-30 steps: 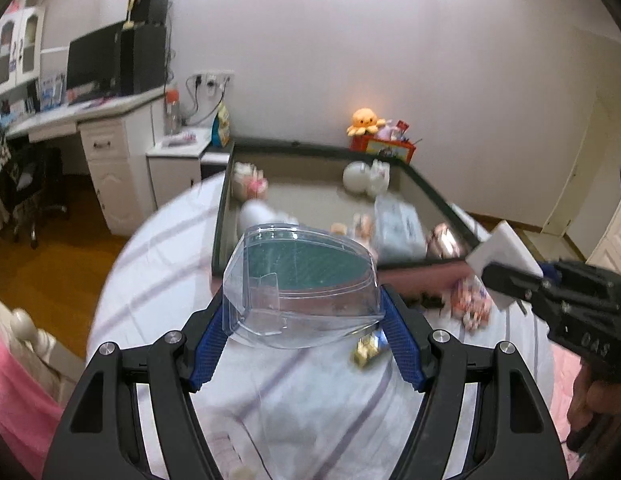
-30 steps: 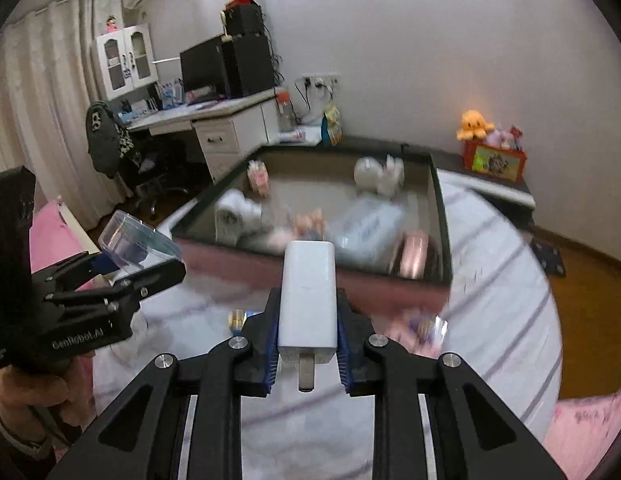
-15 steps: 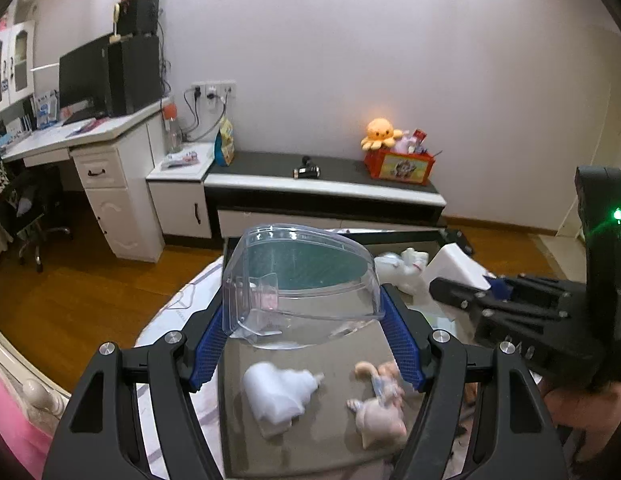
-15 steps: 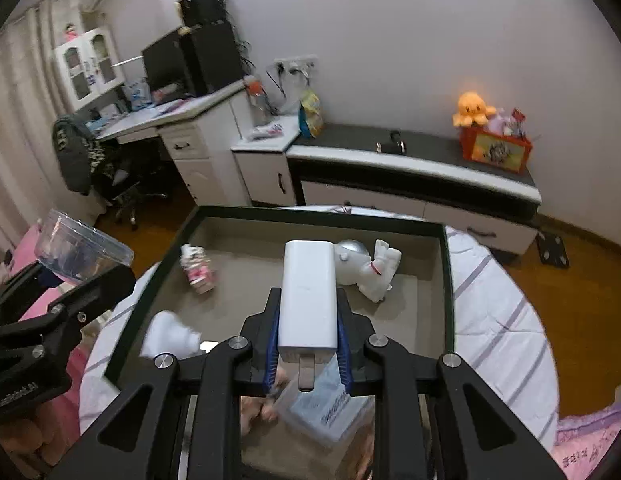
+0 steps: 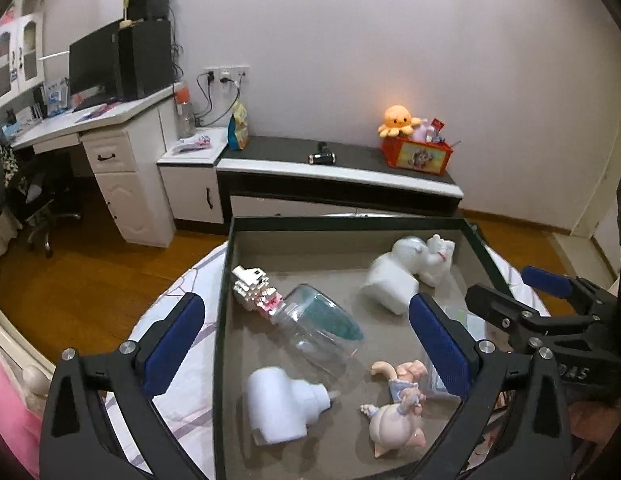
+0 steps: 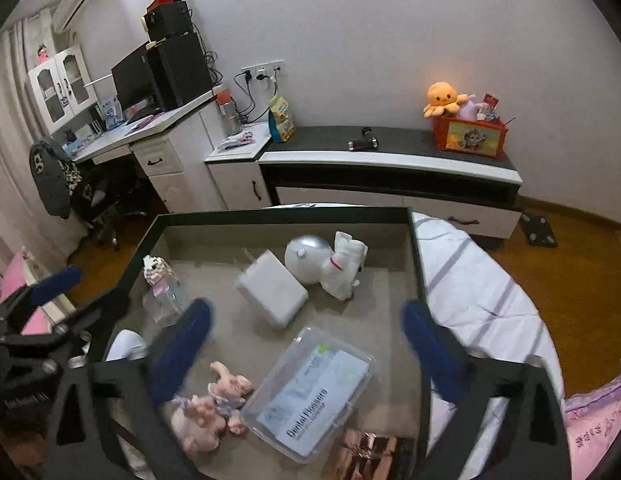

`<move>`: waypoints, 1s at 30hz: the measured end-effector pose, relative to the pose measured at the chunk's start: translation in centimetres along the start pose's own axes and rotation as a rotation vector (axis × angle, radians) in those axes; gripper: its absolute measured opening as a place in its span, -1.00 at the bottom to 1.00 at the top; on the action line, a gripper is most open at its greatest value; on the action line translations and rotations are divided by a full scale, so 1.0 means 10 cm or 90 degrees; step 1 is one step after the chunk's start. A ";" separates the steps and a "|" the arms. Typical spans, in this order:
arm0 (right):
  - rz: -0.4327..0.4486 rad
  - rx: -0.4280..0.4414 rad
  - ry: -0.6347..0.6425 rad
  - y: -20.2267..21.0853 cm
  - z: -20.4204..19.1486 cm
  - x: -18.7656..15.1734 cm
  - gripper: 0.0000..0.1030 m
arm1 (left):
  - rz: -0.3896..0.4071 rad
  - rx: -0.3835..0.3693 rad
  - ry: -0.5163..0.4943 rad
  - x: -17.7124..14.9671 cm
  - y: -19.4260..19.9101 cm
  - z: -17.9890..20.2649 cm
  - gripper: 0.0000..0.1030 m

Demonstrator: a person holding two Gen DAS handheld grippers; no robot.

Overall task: Organize rigid objects
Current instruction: 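Carry the container and charger over the pink box and release both, then withdraw both grippers from the box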

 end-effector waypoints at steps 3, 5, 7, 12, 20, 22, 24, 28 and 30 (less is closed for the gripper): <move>0.011 0.007 -0.003 0.10 -0.05 -0.01 1.00 | 0.024 0.005 0.009 -0.02 0.17 -0.08 1.00; 0.020 0.007 0.003 0.17 -0.11 0.00 1.00 | 0.035 0.003 0.015 -0.03 0.28 -0.15 1.00; 0.030 0.005 0.007 0.25 -0.16 0.00 1.00 | 0.045 0.001 0.022 -0.05 0.39 -0.21 1.00; 0.046 0.006 0.015 0.44 -0.29 -0.05 1.00 | 0.065 -0.001 0.030 -0.16 0.68 -0.28 1.00; 0.077 0.007 0.020 0.80 -0.42 -0.21 1.00 | 0.085 -0.009 0.045 -0.37 1.07 -0.40 1.00; 0.084 0.008 0.017 0.88 -0.41 -0.26 1.00 | 0.089 -0.009 0.047 -0.42 1.15 -0.44 1.00; 0.090 0.007 0.009 0.97 -0.40 -0.34 1.00 | 0.091 -0.012 0.047 -0.49 1.23 -0.46 1.00; 0.104 0.006 0.005 1.15 -0.41 -0.49 1.00 | 0.095 -0.018 0.051 -0.61 1.37 -0.47 1.00; 0.112 0.001 0.006 1.26 -0.43 -0.56 1.00 | 0.097 -0.019 0.052 -0.68 1.44 -0.47 1.00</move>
Point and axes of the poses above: each gripper's, at about its wrist camera, not at the fingertips, and y roughly against the way its jaws point, z to its right, x to its top, the point moved 10 cm from there along -y, roughly the way its jaws point, and after that the axes turned 15 degrees about x, right-handed, at the moved point
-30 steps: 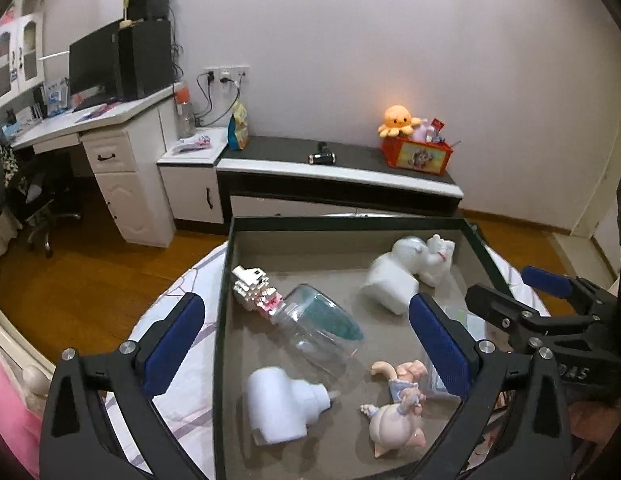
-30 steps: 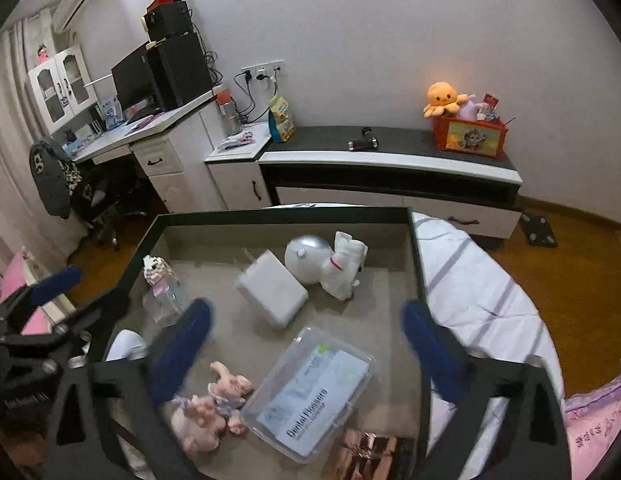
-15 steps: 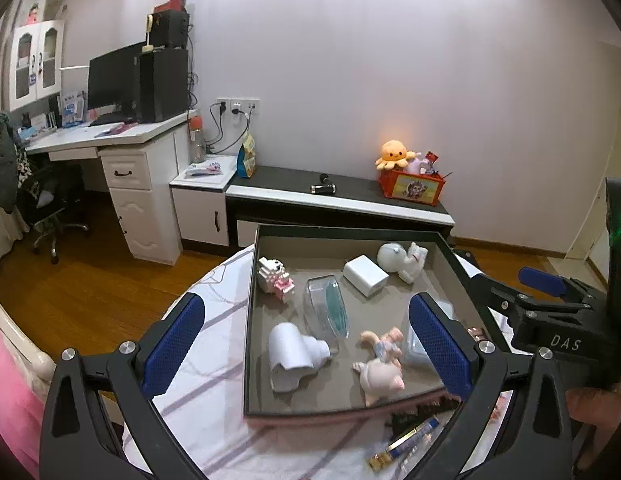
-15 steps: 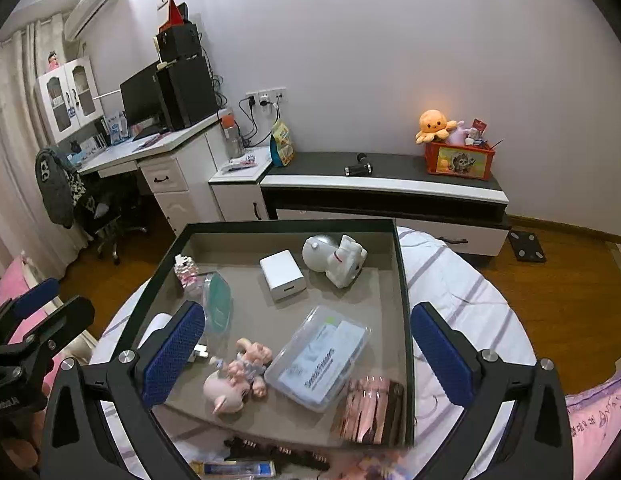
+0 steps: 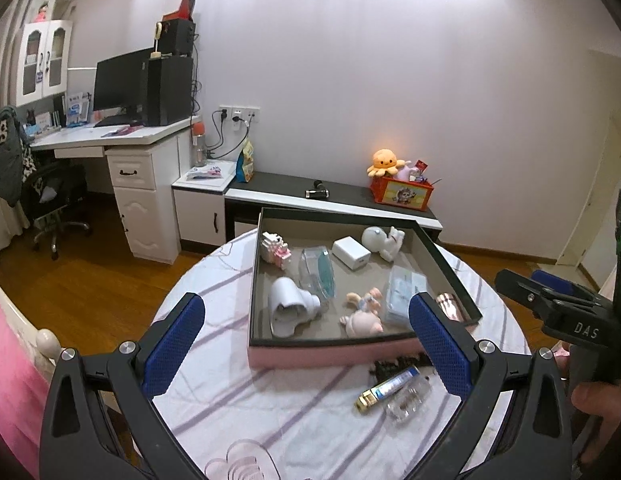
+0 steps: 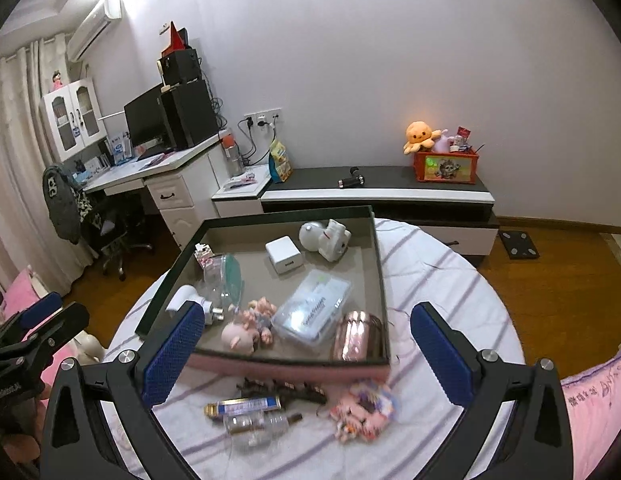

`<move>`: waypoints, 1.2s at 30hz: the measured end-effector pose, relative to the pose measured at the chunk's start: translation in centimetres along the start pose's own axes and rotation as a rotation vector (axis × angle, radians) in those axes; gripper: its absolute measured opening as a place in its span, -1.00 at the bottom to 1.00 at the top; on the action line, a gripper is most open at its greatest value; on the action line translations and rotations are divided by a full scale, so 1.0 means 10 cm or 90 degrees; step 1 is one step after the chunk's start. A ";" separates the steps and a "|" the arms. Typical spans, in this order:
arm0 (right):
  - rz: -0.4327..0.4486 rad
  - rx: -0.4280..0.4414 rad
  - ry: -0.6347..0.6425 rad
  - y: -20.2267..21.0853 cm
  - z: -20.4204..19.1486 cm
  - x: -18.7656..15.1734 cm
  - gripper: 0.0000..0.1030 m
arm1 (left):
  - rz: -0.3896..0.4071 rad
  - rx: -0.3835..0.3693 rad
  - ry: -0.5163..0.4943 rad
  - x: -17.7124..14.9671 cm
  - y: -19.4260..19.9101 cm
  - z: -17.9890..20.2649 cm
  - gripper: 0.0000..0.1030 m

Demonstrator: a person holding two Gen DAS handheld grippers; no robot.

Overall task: Organize rigid objects
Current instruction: 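Withdraw both grippers from the box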

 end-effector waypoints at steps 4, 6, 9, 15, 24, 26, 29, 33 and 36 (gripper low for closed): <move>0.016 -0.005 0.002 0.21 -0.05 -0.10 1.00 | 0.008 0.003 0.002 -0.09 0.15 0.00 1.00; 0.024 -0.005 0.003 0.32 -0.10 -0.15 1.00 | 0.010 0.002 0.005 -0.15 0.23 0.00 1.00; 0.039 -0.006 0.007 0.47 -0.15 -0.21 1.00 | 0.014 -0.001 0.009 -0.23 0.34 0.01 1.00; 0.067 -0.008 0.012 0.79 -0.25 -0.38 1.00 | 0.016 -0.008 0.018 -0.43 0.52 0.01 1.00; 0.059 -0.029 0.009 0.96 -0.21 -0.80 1.00 | -0.006 -0.014 0.007 -0.80 0.60 0.03 1.00; 0.041 -0.035 0.001 0.88 -0.14 -0.90 1.00 | -0.014 -0.015 -0.007 -0.89 0.57 0.07 1.00; 0.019 -0.038 -0.011 0.76 -0.05 -1.00 1.00 | -0.027 -0.010 -0.018 -1.00 0.49 0.11 1.00; 0.004 -0.039 -0.020 0.67 0.04 -1.09 1.00 | -0.046 -0.008 -0.019 -1.09 0.38 0.12 1.00; -0.003 -0.039 -0.022 0.63 0.07 -1.13 1.00 | -0.059 -0.009 -0.019 -1.14 0.31 0.13 1.00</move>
Point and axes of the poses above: each gripper's, at about its wrist camera, not at the fingertips, and y roughly against the way its jaws point, z to its right, x to its top, the point moved 10 cm from there along -y, roughly the way its jaws point, and after that the axes turned 15 degrees about x, right-handed, at the moved point
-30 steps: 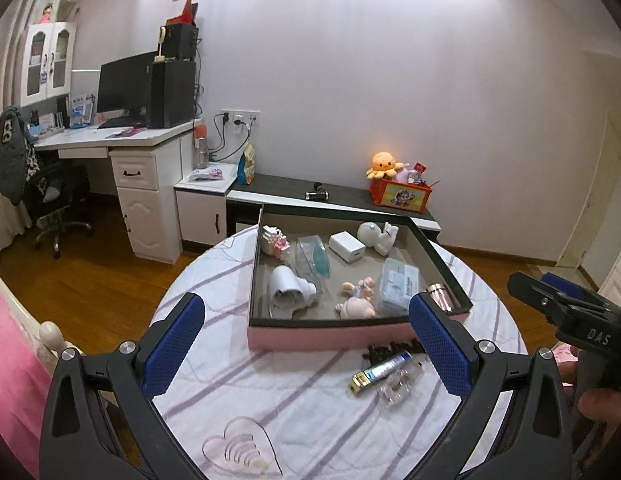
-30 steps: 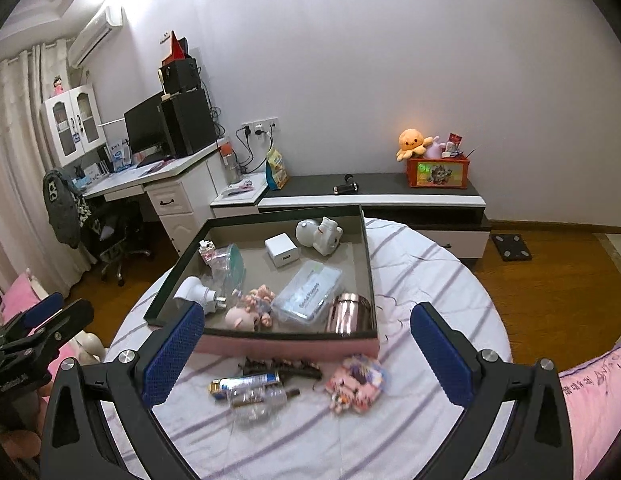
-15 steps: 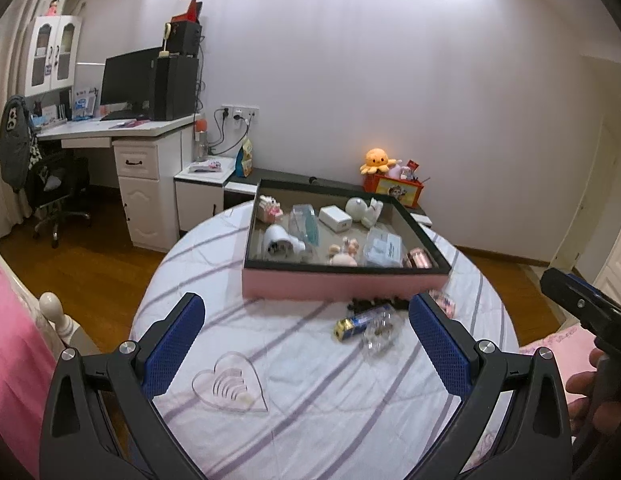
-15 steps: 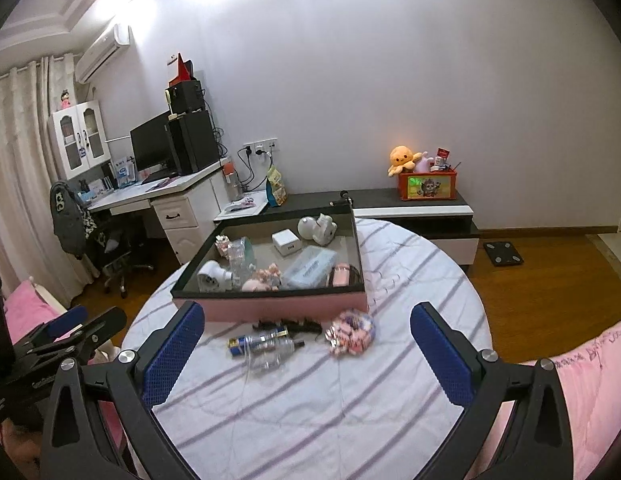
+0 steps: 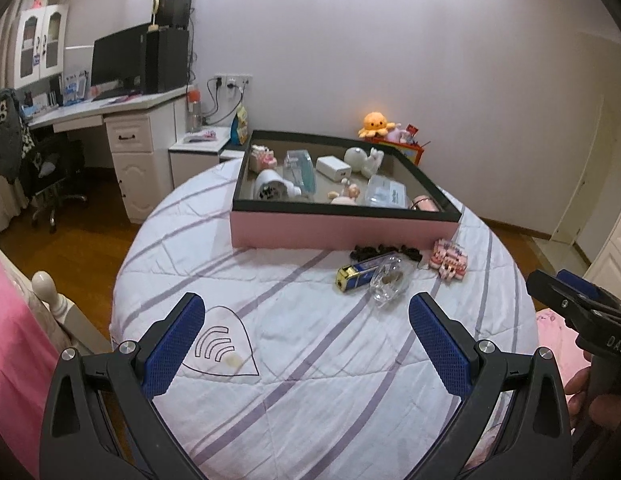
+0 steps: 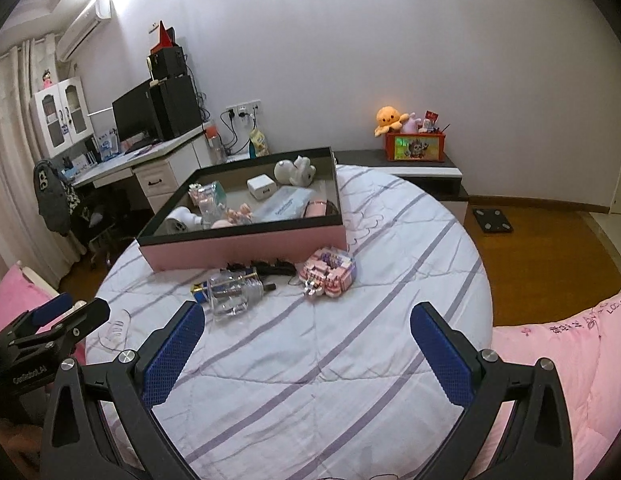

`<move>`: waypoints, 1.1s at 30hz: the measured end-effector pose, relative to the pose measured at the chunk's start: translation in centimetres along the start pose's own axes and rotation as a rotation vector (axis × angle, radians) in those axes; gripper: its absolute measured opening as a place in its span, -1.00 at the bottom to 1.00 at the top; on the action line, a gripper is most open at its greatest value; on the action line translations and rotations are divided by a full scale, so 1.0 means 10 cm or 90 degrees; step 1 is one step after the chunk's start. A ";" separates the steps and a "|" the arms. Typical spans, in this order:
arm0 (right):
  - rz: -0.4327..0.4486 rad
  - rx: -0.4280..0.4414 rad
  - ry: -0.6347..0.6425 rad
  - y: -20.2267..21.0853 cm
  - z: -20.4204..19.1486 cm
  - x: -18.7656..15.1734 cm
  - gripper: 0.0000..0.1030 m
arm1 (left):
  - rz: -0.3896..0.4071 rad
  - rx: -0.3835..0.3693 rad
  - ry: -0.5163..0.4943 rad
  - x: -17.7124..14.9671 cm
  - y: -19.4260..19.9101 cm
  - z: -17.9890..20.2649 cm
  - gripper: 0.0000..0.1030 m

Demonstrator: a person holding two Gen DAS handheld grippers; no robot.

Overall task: Organize rigid objects
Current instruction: 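Withdraw both grippers from the box, then grasp the blue-gold battery with the left gripper while the right grasps the pink block donut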

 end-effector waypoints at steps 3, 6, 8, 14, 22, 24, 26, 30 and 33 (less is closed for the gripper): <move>-0.004 -0.003 -0.001 -0.02 0.04 -0.01 1.00 | -0.007 -0.002 -0.004 -0.03 -0.05 0.03 1.00; -0.012 -0.007 -0.001 -0.08 0.09 -0.03 1.00 | -0.009 -0.006 -0.011 -0.05 -0.09 0.09 1.00; -0.023 -0.011 0.001 -0.16 0.14 -0.04 1.00 | -0.013 -0.009 -0.022 -0.06 -0.15 0.16 1.00; -0.070 -0.029 -0.014 -0.50 0.44 -0.10 1.00 | -0.037 0.012 -0.078 -0.08 -0.55 0.35 1.00; -0.103 -0.029 -0.004 -0.81 0.54 -0.08 1.00 | -0.082 0.026 -0.122 -0.07 -1.04 0.45 0.99; -0.114 -0.033 0.003 -0.91 0.57 -0.06 1.00 | -0.087 0.026 -0.147 -0.03 -1.12 0.54 0.97; -0.126 -0.041 0.006 -0.99 0.60 -0.06 1.00 | -0.103 0.008 -0.166 -0.03 -1.21 0.65 0.90; -0.143 -0.044 0.004 -1.13 0.68 -0.05 1.00 | -0.128 -0.039 -0.201 -0.07 -1.31 0.89 0.60; -0.152 -0.040 -0.001 -1.19 0.74 -0.05 1.00 | -0.123 -0.068 -0.219 -0.07 -1.28 1.00 0.25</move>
Point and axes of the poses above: each gripper's, at about its wrist camera, not at the fingertips, and y roughly against the way its jaws point, z to its right, x to its top, the point moved 10 cm from there along -y, roughly the way its jaws point, and after that the axes turned 15 degrees about x, right-handed, at the moved point
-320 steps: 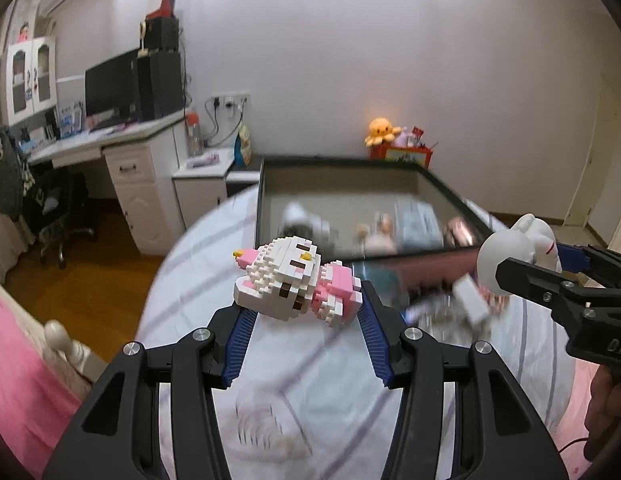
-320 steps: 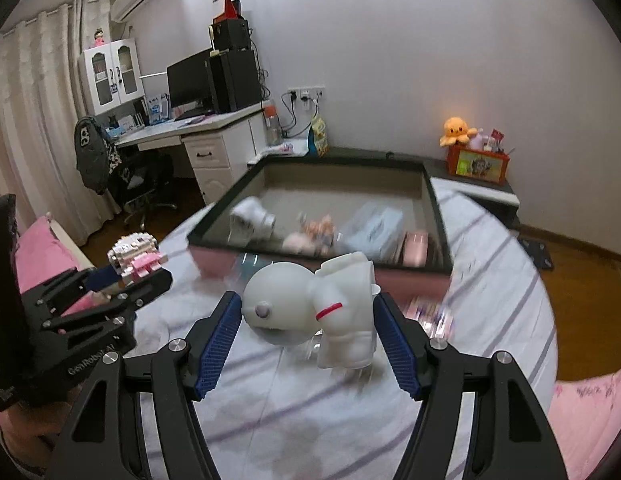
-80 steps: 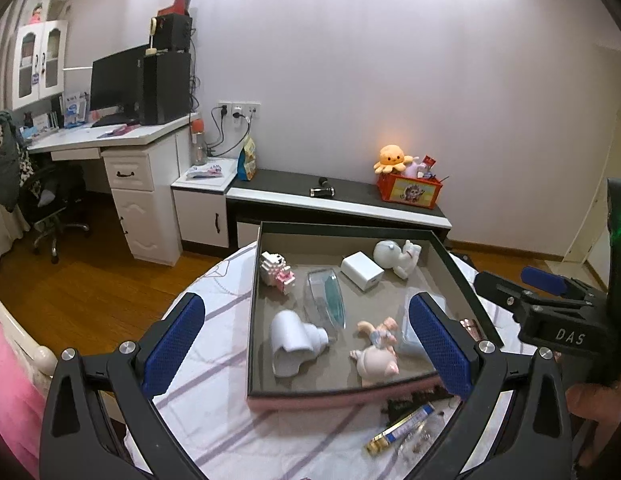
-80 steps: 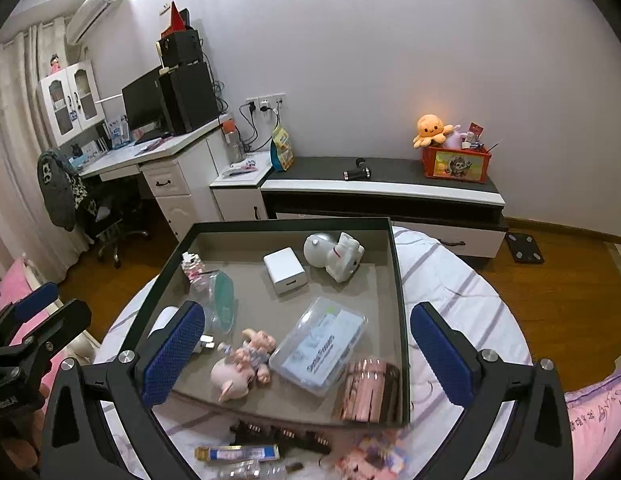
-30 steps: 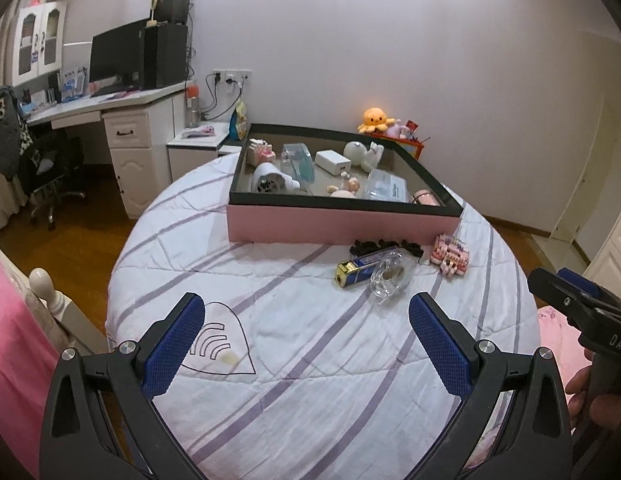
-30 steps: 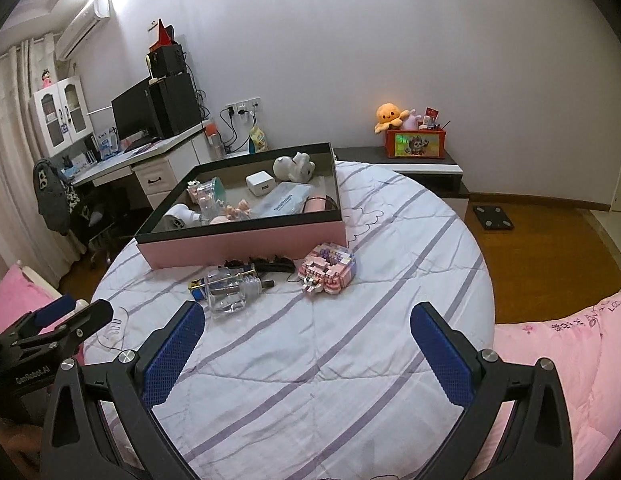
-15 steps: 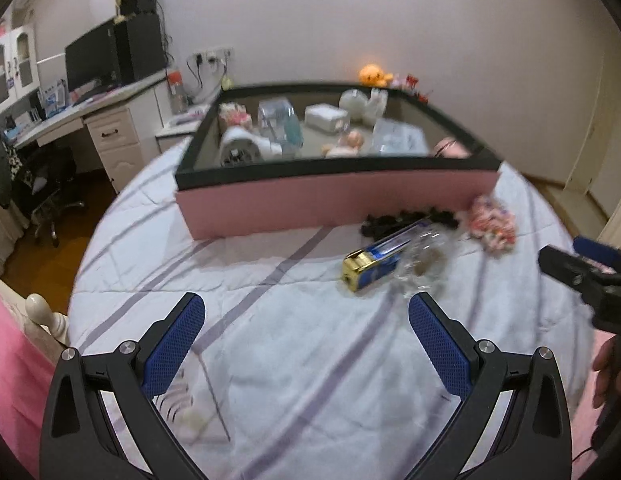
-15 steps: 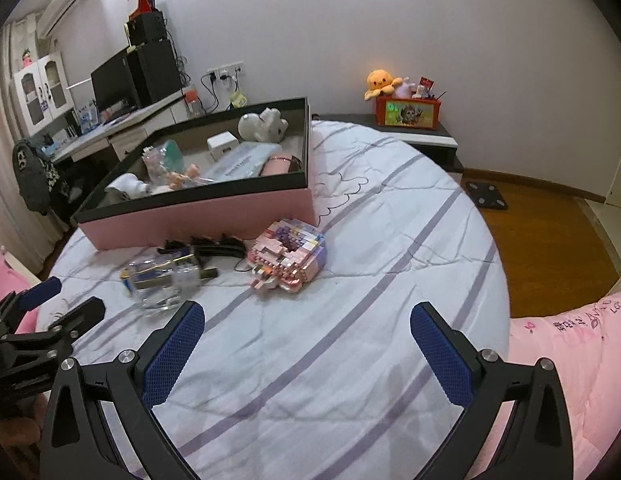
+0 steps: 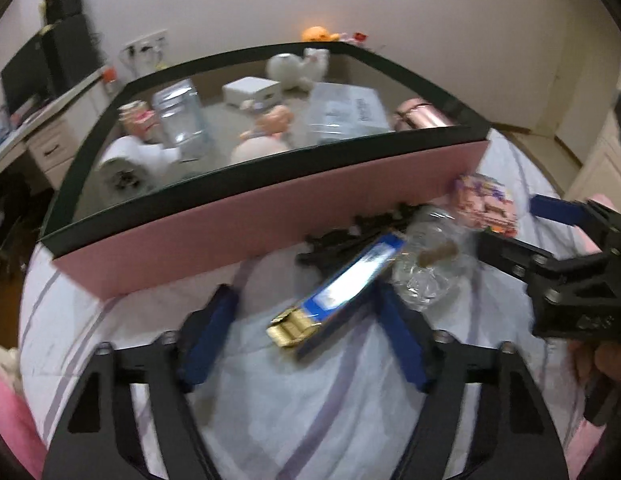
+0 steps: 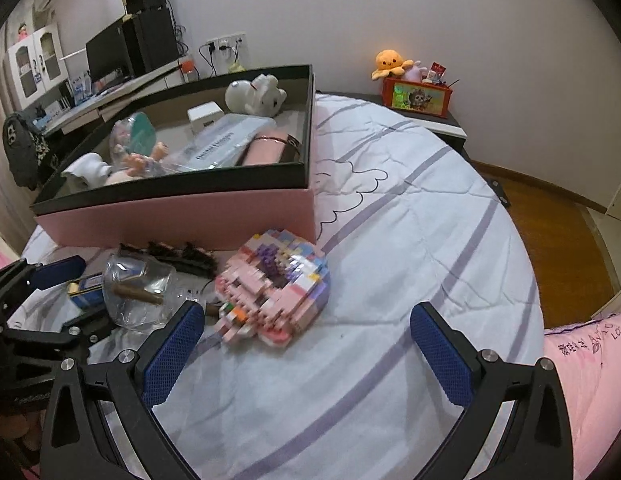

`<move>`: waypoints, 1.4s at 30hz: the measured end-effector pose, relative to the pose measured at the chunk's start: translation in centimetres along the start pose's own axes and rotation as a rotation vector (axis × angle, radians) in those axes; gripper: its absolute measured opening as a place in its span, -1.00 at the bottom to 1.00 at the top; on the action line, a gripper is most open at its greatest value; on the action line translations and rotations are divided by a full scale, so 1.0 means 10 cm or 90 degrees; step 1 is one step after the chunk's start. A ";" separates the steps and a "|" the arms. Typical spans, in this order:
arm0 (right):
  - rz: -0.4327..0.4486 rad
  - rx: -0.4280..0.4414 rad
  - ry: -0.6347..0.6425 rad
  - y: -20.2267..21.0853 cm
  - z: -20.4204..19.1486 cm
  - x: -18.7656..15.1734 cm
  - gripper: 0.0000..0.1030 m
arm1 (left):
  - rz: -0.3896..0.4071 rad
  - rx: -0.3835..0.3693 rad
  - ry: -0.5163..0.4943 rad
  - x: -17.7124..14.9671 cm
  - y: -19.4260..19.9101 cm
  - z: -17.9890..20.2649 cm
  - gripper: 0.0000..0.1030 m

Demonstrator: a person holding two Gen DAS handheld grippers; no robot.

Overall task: Organize rigid objects
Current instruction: 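Grasp the blue-gold battery with the left gripper while the right grasps the pink block donut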

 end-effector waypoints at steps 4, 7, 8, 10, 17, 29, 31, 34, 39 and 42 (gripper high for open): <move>-0.001 0.019 0.009 0.01 -0.01 0.01 0.87 | 0.008 -0.034 -0.022 -0.04 0.10 0.11 -0.21; -0.007 0.027 0.021 -0.01 -0.06 0.01 0.70 | 0.015 -0.042 -0.024 -0.01 0.09 0.16 -0.16; -0.010 0.020 0.026 -0.03 -0.07 0.01 0.64 | 0.013 -0.037 -0.018 0.01 0.06 0.15 -0.04; -0.012 0.019 0.025 -0.05 -0.05 0.03 0.62 | 0.011 -0.037 -0.014 0.04 0.03 0.15 -0.04; -0.010 0.037 0.037 -0.02 -0.11 0.02 0.35 | 0.017 -0.079 -0.006 -0.10 0.22 0.20 -0.38; -0.010 0.035 0.045 0.00 -0.10 0.02 0.21 | 0.015 -0.120 0.001 -0.12 0.25 0.28 -0.51; -0.004 0.031 0.045 0.05 -0.09 -0.02 0.22 | 0.015 -0.127 0.011 -0.17 0.30 0.25 -0.55; -0.001 0.032 0.036 0.07 -0.06 -0.03 0.22 | 0.017 -0.119 0.006 -0.16 0.30 0.27 -0.49; -0.013 0.020 0.033 -0.03 -0.01 0.02 0.23 | 0.017 -0.099 -0.003 -0.10 0.23 0.36 -0.36; -0.013 0.023 0.044 -0.01 -0.02 0.01 0.21 | 0.018 -0.114 0.003 -0.16 0.29 0.35 -0.61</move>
Point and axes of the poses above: each gripper's, at about its wrist camera, not at the fingertips, and y roughly against the way its jaws point, z to its right, x to its top, the point moved 10 cm from there along -y, roughly the way its jaws point, and after that the axes turned 15 degrees about x, right-handed, at the moved point
